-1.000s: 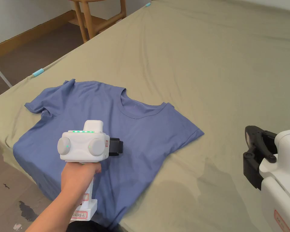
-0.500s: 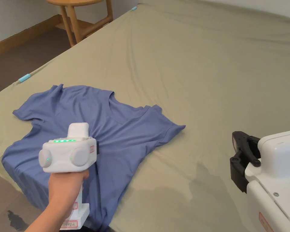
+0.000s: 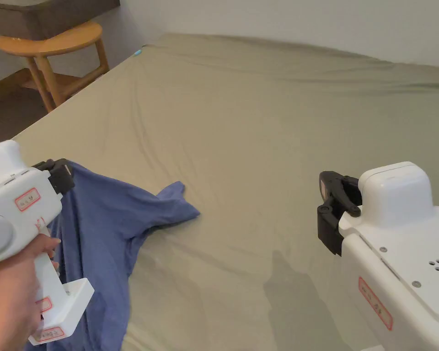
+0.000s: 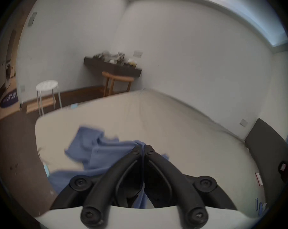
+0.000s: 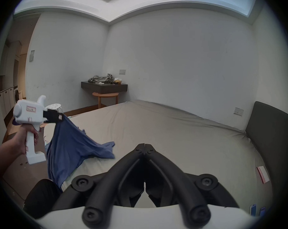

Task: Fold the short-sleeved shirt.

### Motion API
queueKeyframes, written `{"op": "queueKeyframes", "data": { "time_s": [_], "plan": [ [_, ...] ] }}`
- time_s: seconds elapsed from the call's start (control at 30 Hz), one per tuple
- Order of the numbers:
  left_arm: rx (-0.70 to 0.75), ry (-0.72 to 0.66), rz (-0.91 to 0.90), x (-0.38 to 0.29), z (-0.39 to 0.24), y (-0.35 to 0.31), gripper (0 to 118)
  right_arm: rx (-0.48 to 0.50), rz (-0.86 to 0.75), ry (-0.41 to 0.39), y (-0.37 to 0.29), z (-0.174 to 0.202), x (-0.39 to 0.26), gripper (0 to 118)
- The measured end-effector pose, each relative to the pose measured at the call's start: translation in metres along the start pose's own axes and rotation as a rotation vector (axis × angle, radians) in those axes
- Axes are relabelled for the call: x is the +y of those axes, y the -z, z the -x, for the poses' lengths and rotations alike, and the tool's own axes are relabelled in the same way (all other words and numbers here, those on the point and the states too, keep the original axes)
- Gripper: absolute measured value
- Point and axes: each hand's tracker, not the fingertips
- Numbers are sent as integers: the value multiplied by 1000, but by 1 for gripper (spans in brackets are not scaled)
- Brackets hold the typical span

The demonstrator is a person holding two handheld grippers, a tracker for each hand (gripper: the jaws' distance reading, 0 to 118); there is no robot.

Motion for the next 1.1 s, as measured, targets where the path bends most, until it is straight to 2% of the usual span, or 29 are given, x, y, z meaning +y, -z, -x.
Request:
{"op": "queueKeyframes", "data": {
  "time_s": [0.23, 0.37, 0.5, 0.67, 0.87, 0.97, 1.1],
  "plan": [
    [-218, 136, -189, 87, -101, -48, 0, -92, -53, 44, -39, -33, 6, 0],
    [-365, 242, -199, 116, -167, -57, 0, -152, -58, 68, -56, -53, 2, 0],
    [-475, 363, -187, 113, -238, -57, 0, -221, -54, 83, -74, -75, -5, 0],
    [-644, 429, -97, 77, -322, -46, 0, -329, -30, 92, -99, -106, -17, 0],
    [-752, 496, 35, 5, -405, -13, 0, -439, 11, 98, -121, -145, -37, 0],
    [-743, 550, 128, -41, -431, 11, 0, -471, 34, 118, -123, -162, -49, 0],
    [-673, 629, 344, -126, -445, 59, 0, -489, 76, 163, -116, -180, -69, 0]
  ]
}}
